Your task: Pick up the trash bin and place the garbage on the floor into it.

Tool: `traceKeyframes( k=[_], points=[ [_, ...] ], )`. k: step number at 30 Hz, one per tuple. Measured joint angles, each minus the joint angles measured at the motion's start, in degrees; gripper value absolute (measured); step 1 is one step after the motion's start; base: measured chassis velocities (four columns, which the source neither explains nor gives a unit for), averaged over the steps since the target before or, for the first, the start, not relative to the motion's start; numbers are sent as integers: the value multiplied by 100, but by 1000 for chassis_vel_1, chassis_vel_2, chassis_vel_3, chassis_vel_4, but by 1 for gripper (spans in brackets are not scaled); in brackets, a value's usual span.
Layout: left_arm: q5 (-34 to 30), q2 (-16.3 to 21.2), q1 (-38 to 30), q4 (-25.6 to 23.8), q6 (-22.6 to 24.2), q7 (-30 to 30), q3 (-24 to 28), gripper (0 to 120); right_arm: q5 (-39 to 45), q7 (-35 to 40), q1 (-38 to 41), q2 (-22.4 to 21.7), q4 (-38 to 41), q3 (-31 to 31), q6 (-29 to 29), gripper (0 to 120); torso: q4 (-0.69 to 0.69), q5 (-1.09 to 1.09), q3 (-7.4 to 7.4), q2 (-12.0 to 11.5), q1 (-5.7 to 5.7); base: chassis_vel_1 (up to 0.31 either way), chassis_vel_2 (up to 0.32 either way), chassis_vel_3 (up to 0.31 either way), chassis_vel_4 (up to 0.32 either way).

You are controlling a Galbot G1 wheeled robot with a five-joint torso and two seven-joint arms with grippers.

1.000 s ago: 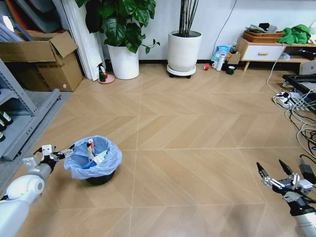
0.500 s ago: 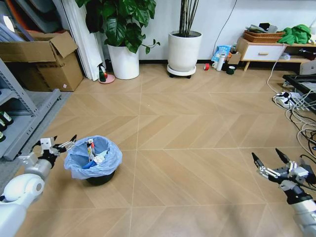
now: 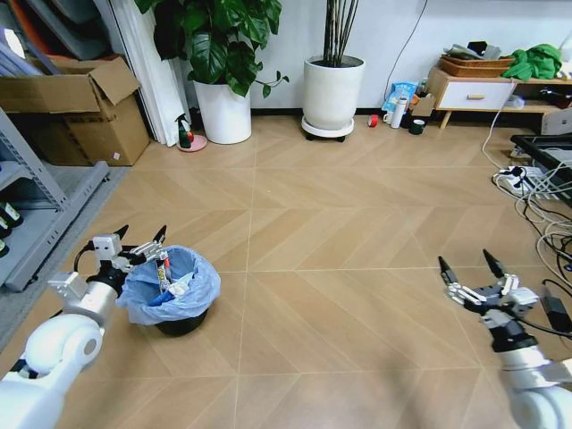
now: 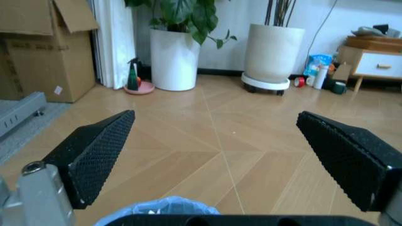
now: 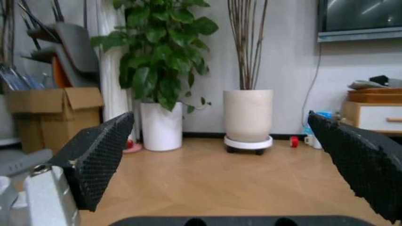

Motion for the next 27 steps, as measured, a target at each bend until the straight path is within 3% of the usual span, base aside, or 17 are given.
traceKeyframes(
  k=[12,27],
  points=[
    [236,-439,436,-304,-47,4,-140,100,-140,-8,127,309,133,-334,71,100,-2,0,0,0,0,0,0,0,0],
    [382,-512,624,-461,166,68,-19,100,-294,-99,215,431,-92,-938,197,100,-1,0,0,0,0,0,0,0,0]
  ],
)
